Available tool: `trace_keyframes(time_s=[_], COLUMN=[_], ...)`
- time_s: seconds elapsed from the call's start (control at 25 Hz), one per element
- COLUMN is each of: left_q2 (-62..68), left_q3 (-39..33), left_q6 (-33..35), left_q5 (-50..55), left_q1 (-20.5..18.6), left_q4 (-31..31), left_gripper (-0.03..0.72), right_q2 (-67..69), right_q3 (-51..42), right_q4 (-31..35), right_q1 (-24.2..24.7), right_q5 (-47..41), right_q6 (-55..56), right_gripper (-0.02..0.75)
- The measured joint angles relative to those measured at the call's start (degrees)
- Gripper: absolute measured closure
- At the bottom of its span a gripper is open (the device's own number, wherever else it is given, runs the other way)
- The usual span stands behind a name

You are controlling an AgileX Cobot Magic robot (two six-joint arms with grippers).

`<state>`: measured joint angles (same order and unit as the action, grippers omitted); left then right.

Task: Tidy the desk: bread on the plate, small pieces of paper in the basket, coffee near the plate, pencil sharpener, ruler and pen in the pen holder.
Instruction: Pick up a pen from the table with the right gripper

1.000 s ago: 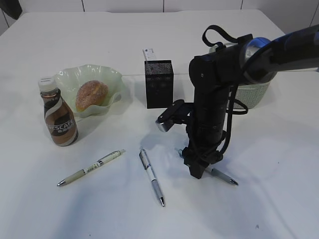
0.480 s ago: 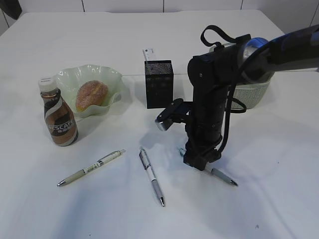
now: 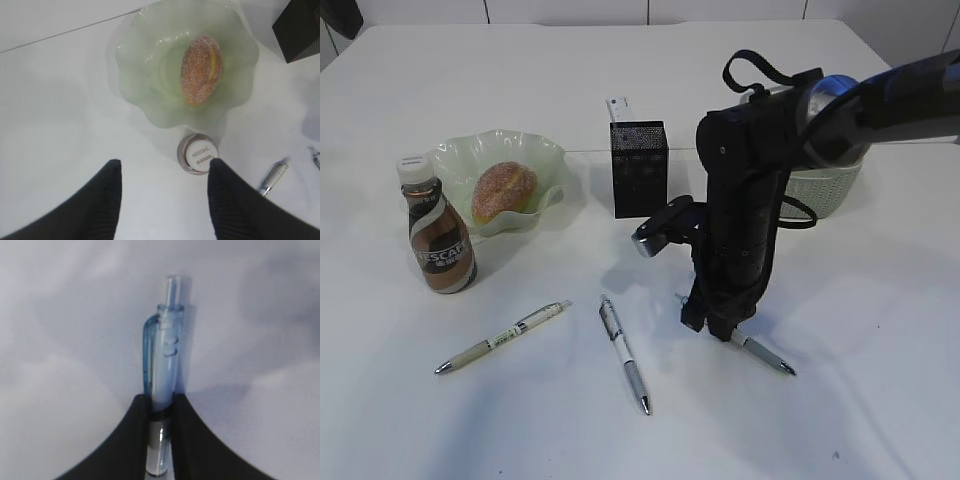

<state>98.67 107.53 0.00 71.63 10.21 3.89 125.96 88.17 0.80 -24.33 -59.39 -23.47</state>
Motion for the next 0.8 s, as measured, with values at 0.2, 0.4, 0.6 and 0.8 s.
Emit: trace_keyframes(time_s=[0.2,0.4,0.6,0.8], left_q2=[0.00,0.00,0.00,0.00], left_q3=[0.00,0.00,0.00,0.00], left_q6=[0.00,0.00,0.00,0.00], left_q5=[0.00,0.00,0.00,0.00], left_q1=[0.00,0.00,0.00,0.00], left_q4=[0.00,0.00,0.00,0.00], left_gripper=[0.306,0.312,0.312,0.322], right_q2=[1.00,1.53,1.63,1.63], right_q3=[2.34,6.88,10.98,16.01], right_q4=[0.34,1.86,2.50,2.49], right_q1=[0.00,0.00,0.00,0.00], right_q5=[-3.73,-8.76,-9.32,-10.03], right_q6=[2.39,4.70,6.82,7.94], right_gripper=[0.631,0.633,0.634,0.634])
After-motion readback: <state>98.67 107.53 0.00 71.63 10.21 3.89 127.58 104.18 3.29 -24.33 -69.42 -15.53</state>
